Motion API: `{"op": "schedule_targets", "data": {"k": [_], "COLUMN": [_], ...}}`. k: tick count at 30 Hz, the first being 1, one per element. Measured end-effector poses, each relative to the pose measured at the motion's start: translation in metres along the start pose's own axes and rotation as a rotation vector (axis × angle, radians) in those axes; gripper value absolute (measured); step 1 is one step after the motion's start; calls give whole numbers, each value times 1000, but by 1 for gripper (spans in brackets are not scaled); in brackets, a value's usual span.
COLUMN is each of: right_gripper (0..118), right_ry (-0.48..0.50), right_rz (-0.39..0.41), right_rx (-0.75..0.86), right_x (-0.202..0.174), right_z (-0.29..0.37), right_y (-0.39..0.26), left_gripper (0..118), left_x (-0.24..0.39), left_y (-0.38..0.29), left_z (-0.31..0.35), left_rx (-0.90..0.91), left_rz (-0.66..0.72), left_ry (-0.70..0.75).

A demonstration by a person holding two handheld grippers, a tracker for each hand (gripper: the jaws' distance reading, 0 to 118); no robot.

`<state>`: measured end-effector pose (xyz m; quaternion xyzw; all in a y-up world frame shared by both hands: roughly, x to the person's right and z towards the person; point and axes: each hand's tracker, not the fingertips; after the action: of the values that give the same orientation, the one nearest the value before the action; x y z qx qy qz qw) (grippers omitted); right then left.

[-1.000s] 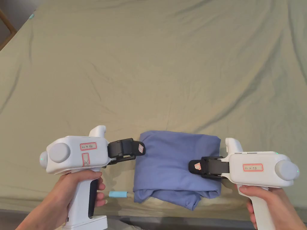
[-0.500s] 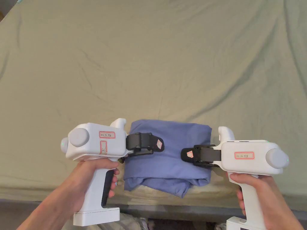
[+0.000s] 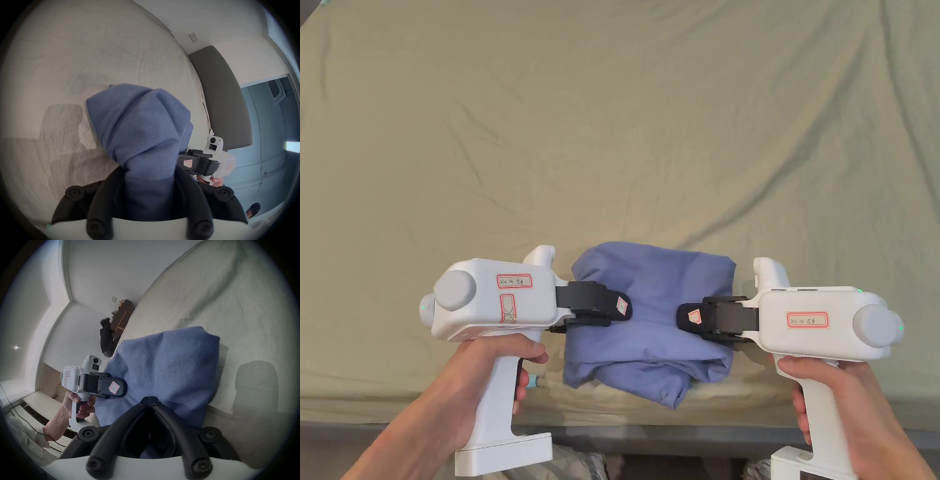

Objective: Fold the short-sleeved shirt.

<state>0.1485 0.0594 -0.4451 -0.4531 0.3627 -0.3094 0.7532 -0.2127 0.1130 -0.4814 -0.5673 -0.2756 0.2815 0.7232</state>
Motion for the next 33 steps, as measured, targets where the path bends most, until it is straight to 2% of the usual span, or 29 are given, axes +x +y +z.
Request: {"op": "schedule_targets", "data": {"k": [5,7,11,15,21,24,33], "right_gripper": [1,1,1,1,1,1,1], "right_ry": [-10,-38,3,-12,2,18,-8], "right_rz": [47,134,112,125,150,135,139], "right_rx": [11,38,98,125,136,146,180], "right_x": [-16,-28,-40,-54,-77,-83,-105], "right_z": [6,11,22,33,47,50,37], "right_y": [0,0,-2,-3,-1,2,14], "left_gripper": [25,25,25,25,25,25,25], "left_x": [14,18,15,-6,-43,-63,-140], "left_y": [-1,2,12,35,66,75,103], "left_z": [10,17,39,69,124,151,235], "left_rx": [8,13,18,4,1,15,51], "left_rz": [-66,-86,-121,-145,-132,-141,-80], "left_ry": [45,47,76,111,161,209,365]}}
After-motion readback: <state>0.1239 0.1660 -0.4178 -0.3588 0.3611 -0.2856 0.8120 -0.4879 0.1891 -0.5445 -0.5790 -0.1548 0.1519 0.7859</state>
